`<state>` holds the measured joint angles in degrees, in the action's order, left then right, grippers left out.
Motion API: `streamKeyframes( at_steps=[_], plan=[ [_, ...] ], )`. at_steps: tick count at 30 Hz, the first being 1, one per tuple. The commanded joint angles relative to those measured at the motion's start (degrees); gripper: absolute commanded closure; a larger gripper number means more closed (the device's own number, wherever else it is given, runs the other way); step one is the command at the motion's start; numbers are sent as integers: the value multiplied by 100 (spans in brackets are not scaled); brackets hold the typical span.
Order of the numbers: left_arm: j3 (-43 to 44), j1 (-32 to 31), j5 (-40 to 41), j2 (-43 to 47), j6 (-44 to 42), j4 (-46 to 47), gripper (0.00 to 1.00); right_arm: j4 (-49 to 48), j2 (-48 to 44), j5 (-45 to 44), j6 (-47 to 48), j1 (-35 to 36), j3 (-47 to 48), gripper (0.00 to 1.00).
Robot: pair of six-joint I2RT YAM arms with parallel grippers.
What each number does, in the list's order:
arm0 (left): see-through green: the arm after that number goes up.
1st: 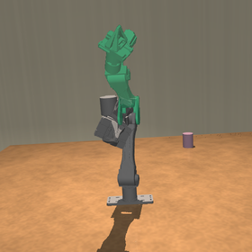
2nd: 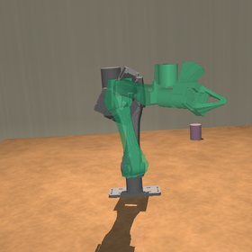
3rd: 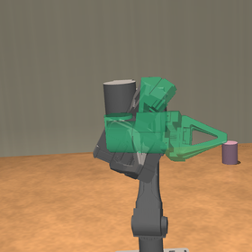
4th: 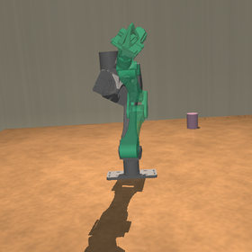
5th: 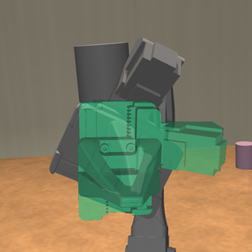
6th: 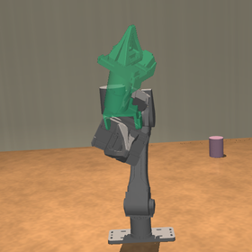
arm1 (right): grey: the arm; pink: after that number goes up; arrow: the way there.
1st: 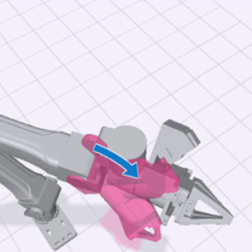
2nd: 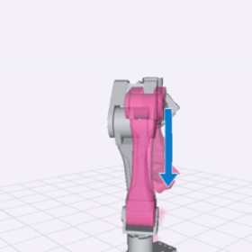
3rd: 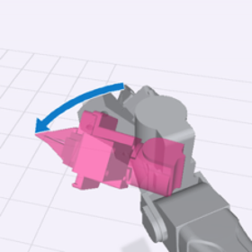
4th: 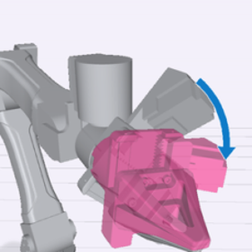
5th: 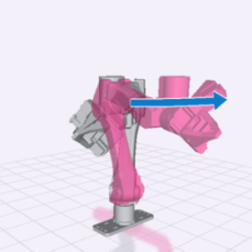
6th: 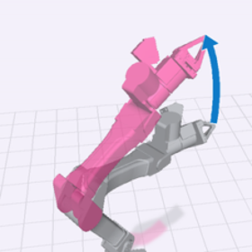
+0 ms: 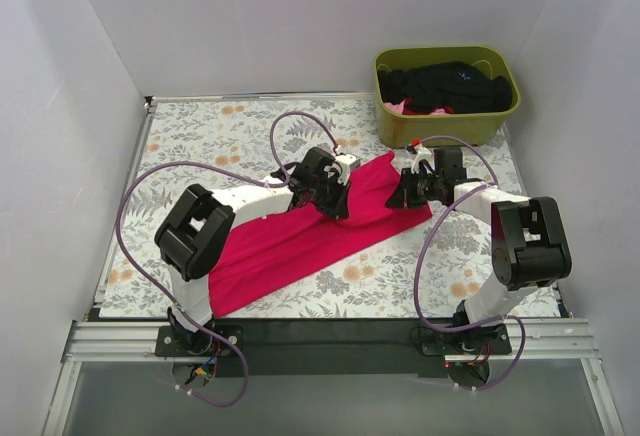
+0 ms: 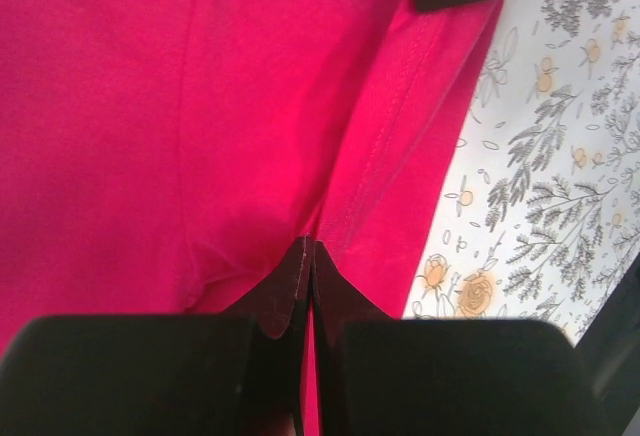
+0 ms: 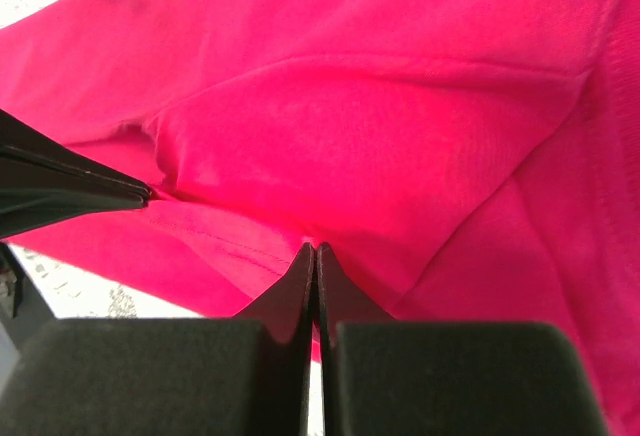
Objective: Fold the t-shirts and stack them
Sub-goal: Fold the tshirt
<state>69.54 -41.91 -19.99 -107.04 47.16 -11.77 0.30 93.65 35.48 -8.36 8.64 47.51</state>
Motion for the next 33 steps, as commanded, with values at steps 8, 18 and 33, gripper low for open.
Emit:
streamKeyframes(
  at_steps=[8,18,33],
  plan=[
    [455,192,-67,-369,48,-62,100,-152,233,-533,265,6,330,99],
    [544,201,425,-581,250,122,86,-205,242,-797,116,32,356,88],
    [-836,367,2701,1905,1454,-633,35,-38,-1332,-3003,-1097,1069,-347,52]
  ],
)
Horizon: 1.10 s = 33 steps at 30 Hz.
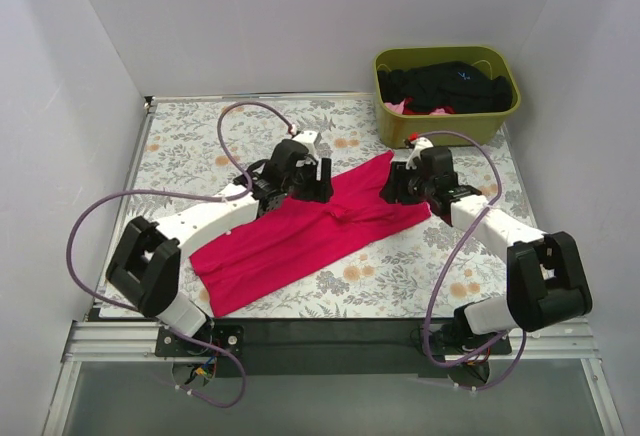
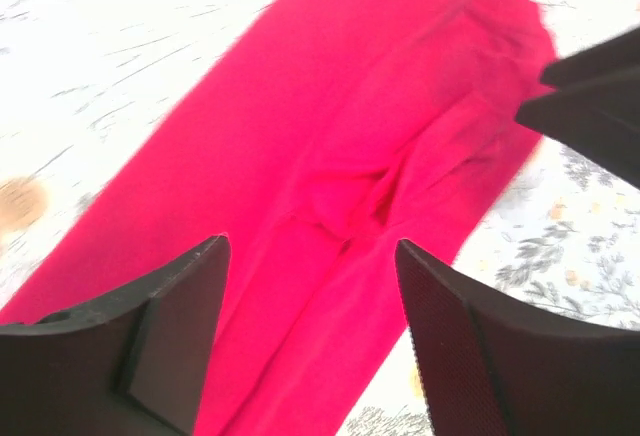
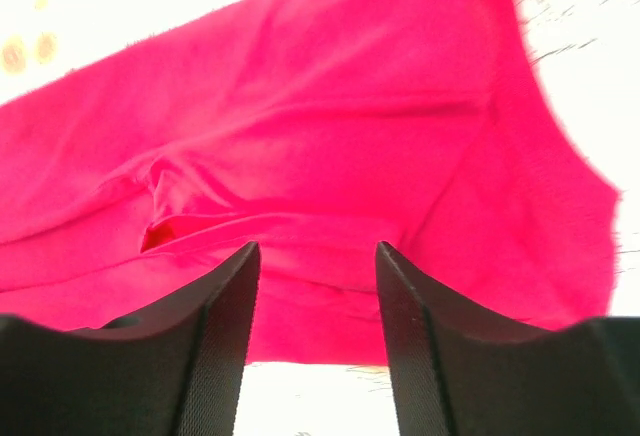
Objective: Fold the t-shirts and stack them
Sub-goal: Fold the tshirt
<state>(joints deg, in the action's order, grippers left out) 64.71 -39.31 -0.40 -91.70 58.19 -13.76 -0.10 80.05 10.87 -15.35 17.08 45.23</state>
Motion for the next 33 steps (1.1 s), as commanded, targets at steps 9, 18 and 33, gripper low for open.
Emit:
streamKeyframes(
  at_steps=[9,18,33],
  plan=[
    [-1434,915,981,698,1289,-952,44,1,774,-780,-908,718,64,56],
    [-2172,1961,629,863,2389,-1612,51,1,1803,-560,-399,709,688,55],
    [-3860,3228,-1092,2569,3848,-1857,62,1116,4263,-41,1166,718,4211,52]
  ],
)
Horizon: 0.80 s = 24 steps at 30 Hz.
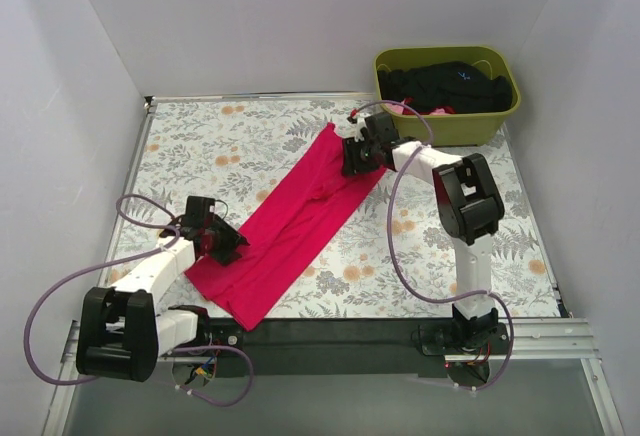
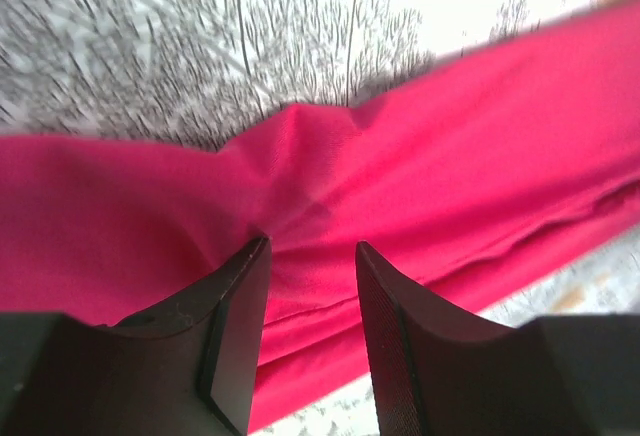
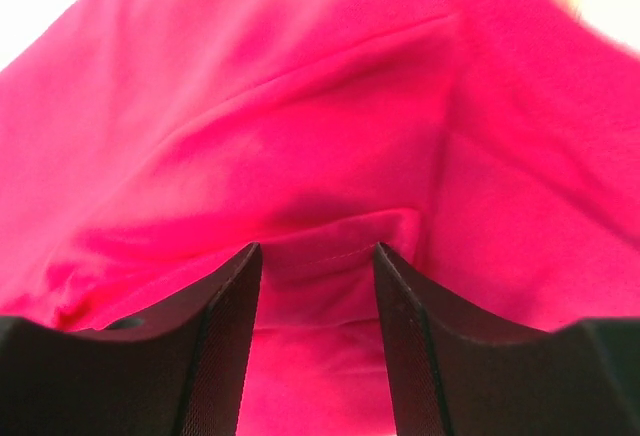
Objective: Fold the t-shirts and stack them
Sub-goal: Fold the tshirt
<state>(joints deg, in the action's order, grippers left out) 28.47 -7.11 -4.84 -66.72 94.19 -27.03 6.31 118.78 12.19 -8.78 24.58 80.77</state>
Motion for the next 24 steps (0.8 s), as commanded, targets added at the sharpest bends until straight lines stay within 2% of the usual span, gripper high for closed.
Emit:
streamKeyframes(
  at_steps=[1,5,8,9,12,14,15,18,19,24],
  plan=[
    [-306,8,-876,150,257,-584,61,555,644,-286,622,-32,920,52],
    [-552,0,-1395,1017,599,-725,56,942,1085,-357,851,-50,2106,51],
    [-685,-140,-1748,1371,855,-707,51,1074,946,-313,851,-32,2215,50],
    [-685,-185,-1800,1503,855,-708,46,1083,649,-226,860,3,2128,50],
    [-370,-211,-1609,1539,479,-917,35,1075,-167,-163,851,274,1445,50],
    [129,-211,-1040,1443,128,-1120,32,1083,-643,-251,782,477,987,50],
    [289,-211,-880,1373,13,-1260,31,1075,-1072,-321,685,687,471,50],
    [921,-211,-179,1056,-435,-1462,31,996,-1768,-287,107,1108,-262,50],
    [1045,-211,-18,977,-550,-1472,31,961,-1893,-278,-52,1232,-664,50],
    [1310,-211,730,862,-981,-1096,31,567,-2210,-77,-888,2040,-1458,52]
  ],
)
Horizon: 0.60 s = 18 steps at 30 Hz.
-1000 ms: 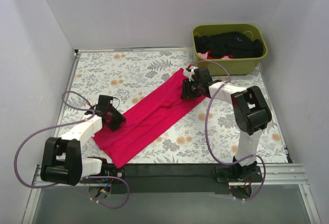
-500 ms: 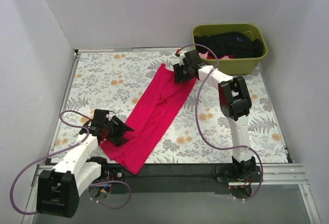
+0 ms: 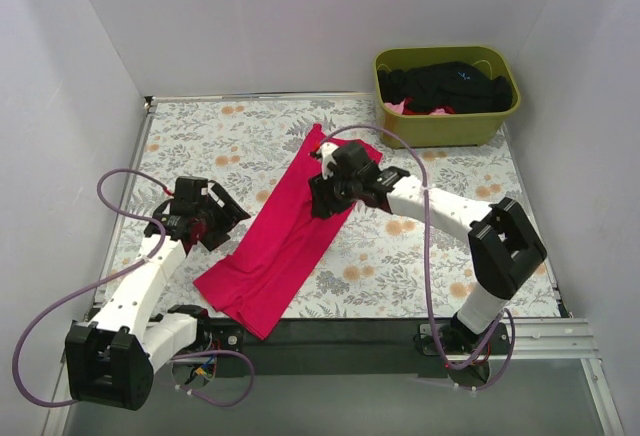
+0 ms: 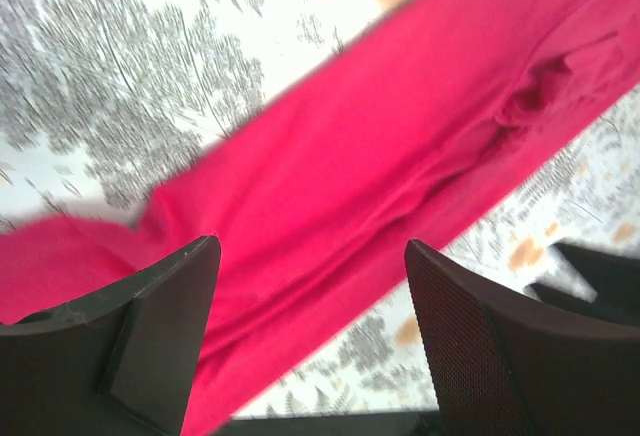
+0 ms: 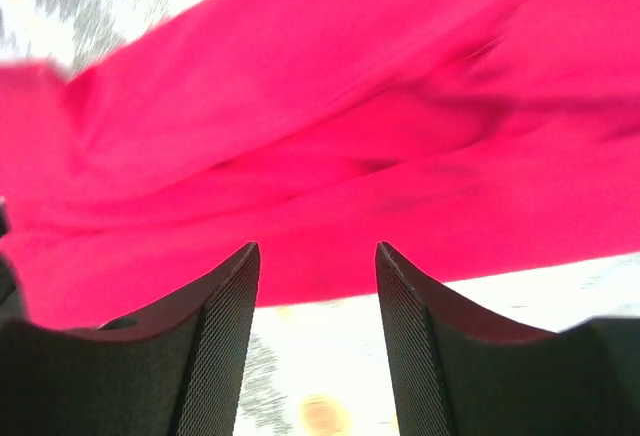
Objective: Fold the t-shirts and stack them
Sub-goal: Fold the tshirt
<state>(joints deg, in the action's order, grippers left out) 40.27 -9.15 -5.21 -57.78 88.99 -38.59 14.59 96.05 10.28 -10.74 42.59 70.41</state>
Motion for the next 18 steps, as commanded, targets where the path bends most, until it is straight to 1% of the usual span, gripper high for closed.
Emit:
streamKeyframes(
  at_steps=[1,3,5,7,11,15,18],
  plan=[
    [87,-8,802,-49,-609,184,31,-316,89,193,-858,337,-501,52],
    [34,-8,846,-110,-725,525,31,-413,177,185,-991,495,-677,52],
    [-63,-8,838,-137,-953,764,31,-536,344,255,-1061,505,-774,52],
    [-107,-8,881,-207,-1059,1028,31,-554,475,115,-1009,505,-854,53],
    [-247,-8,935,-330,-1200,1318,31,-501,739,-44,-615,409,-871,53],
    [-397,-8,864,-453,-1226,1582,31,-396,1012,-167,-219,145,-792,53],
    [-441,-8,873,-541,-1287,1618,31,-177,1179,-483,19,-100,-704,54]
  ],
)
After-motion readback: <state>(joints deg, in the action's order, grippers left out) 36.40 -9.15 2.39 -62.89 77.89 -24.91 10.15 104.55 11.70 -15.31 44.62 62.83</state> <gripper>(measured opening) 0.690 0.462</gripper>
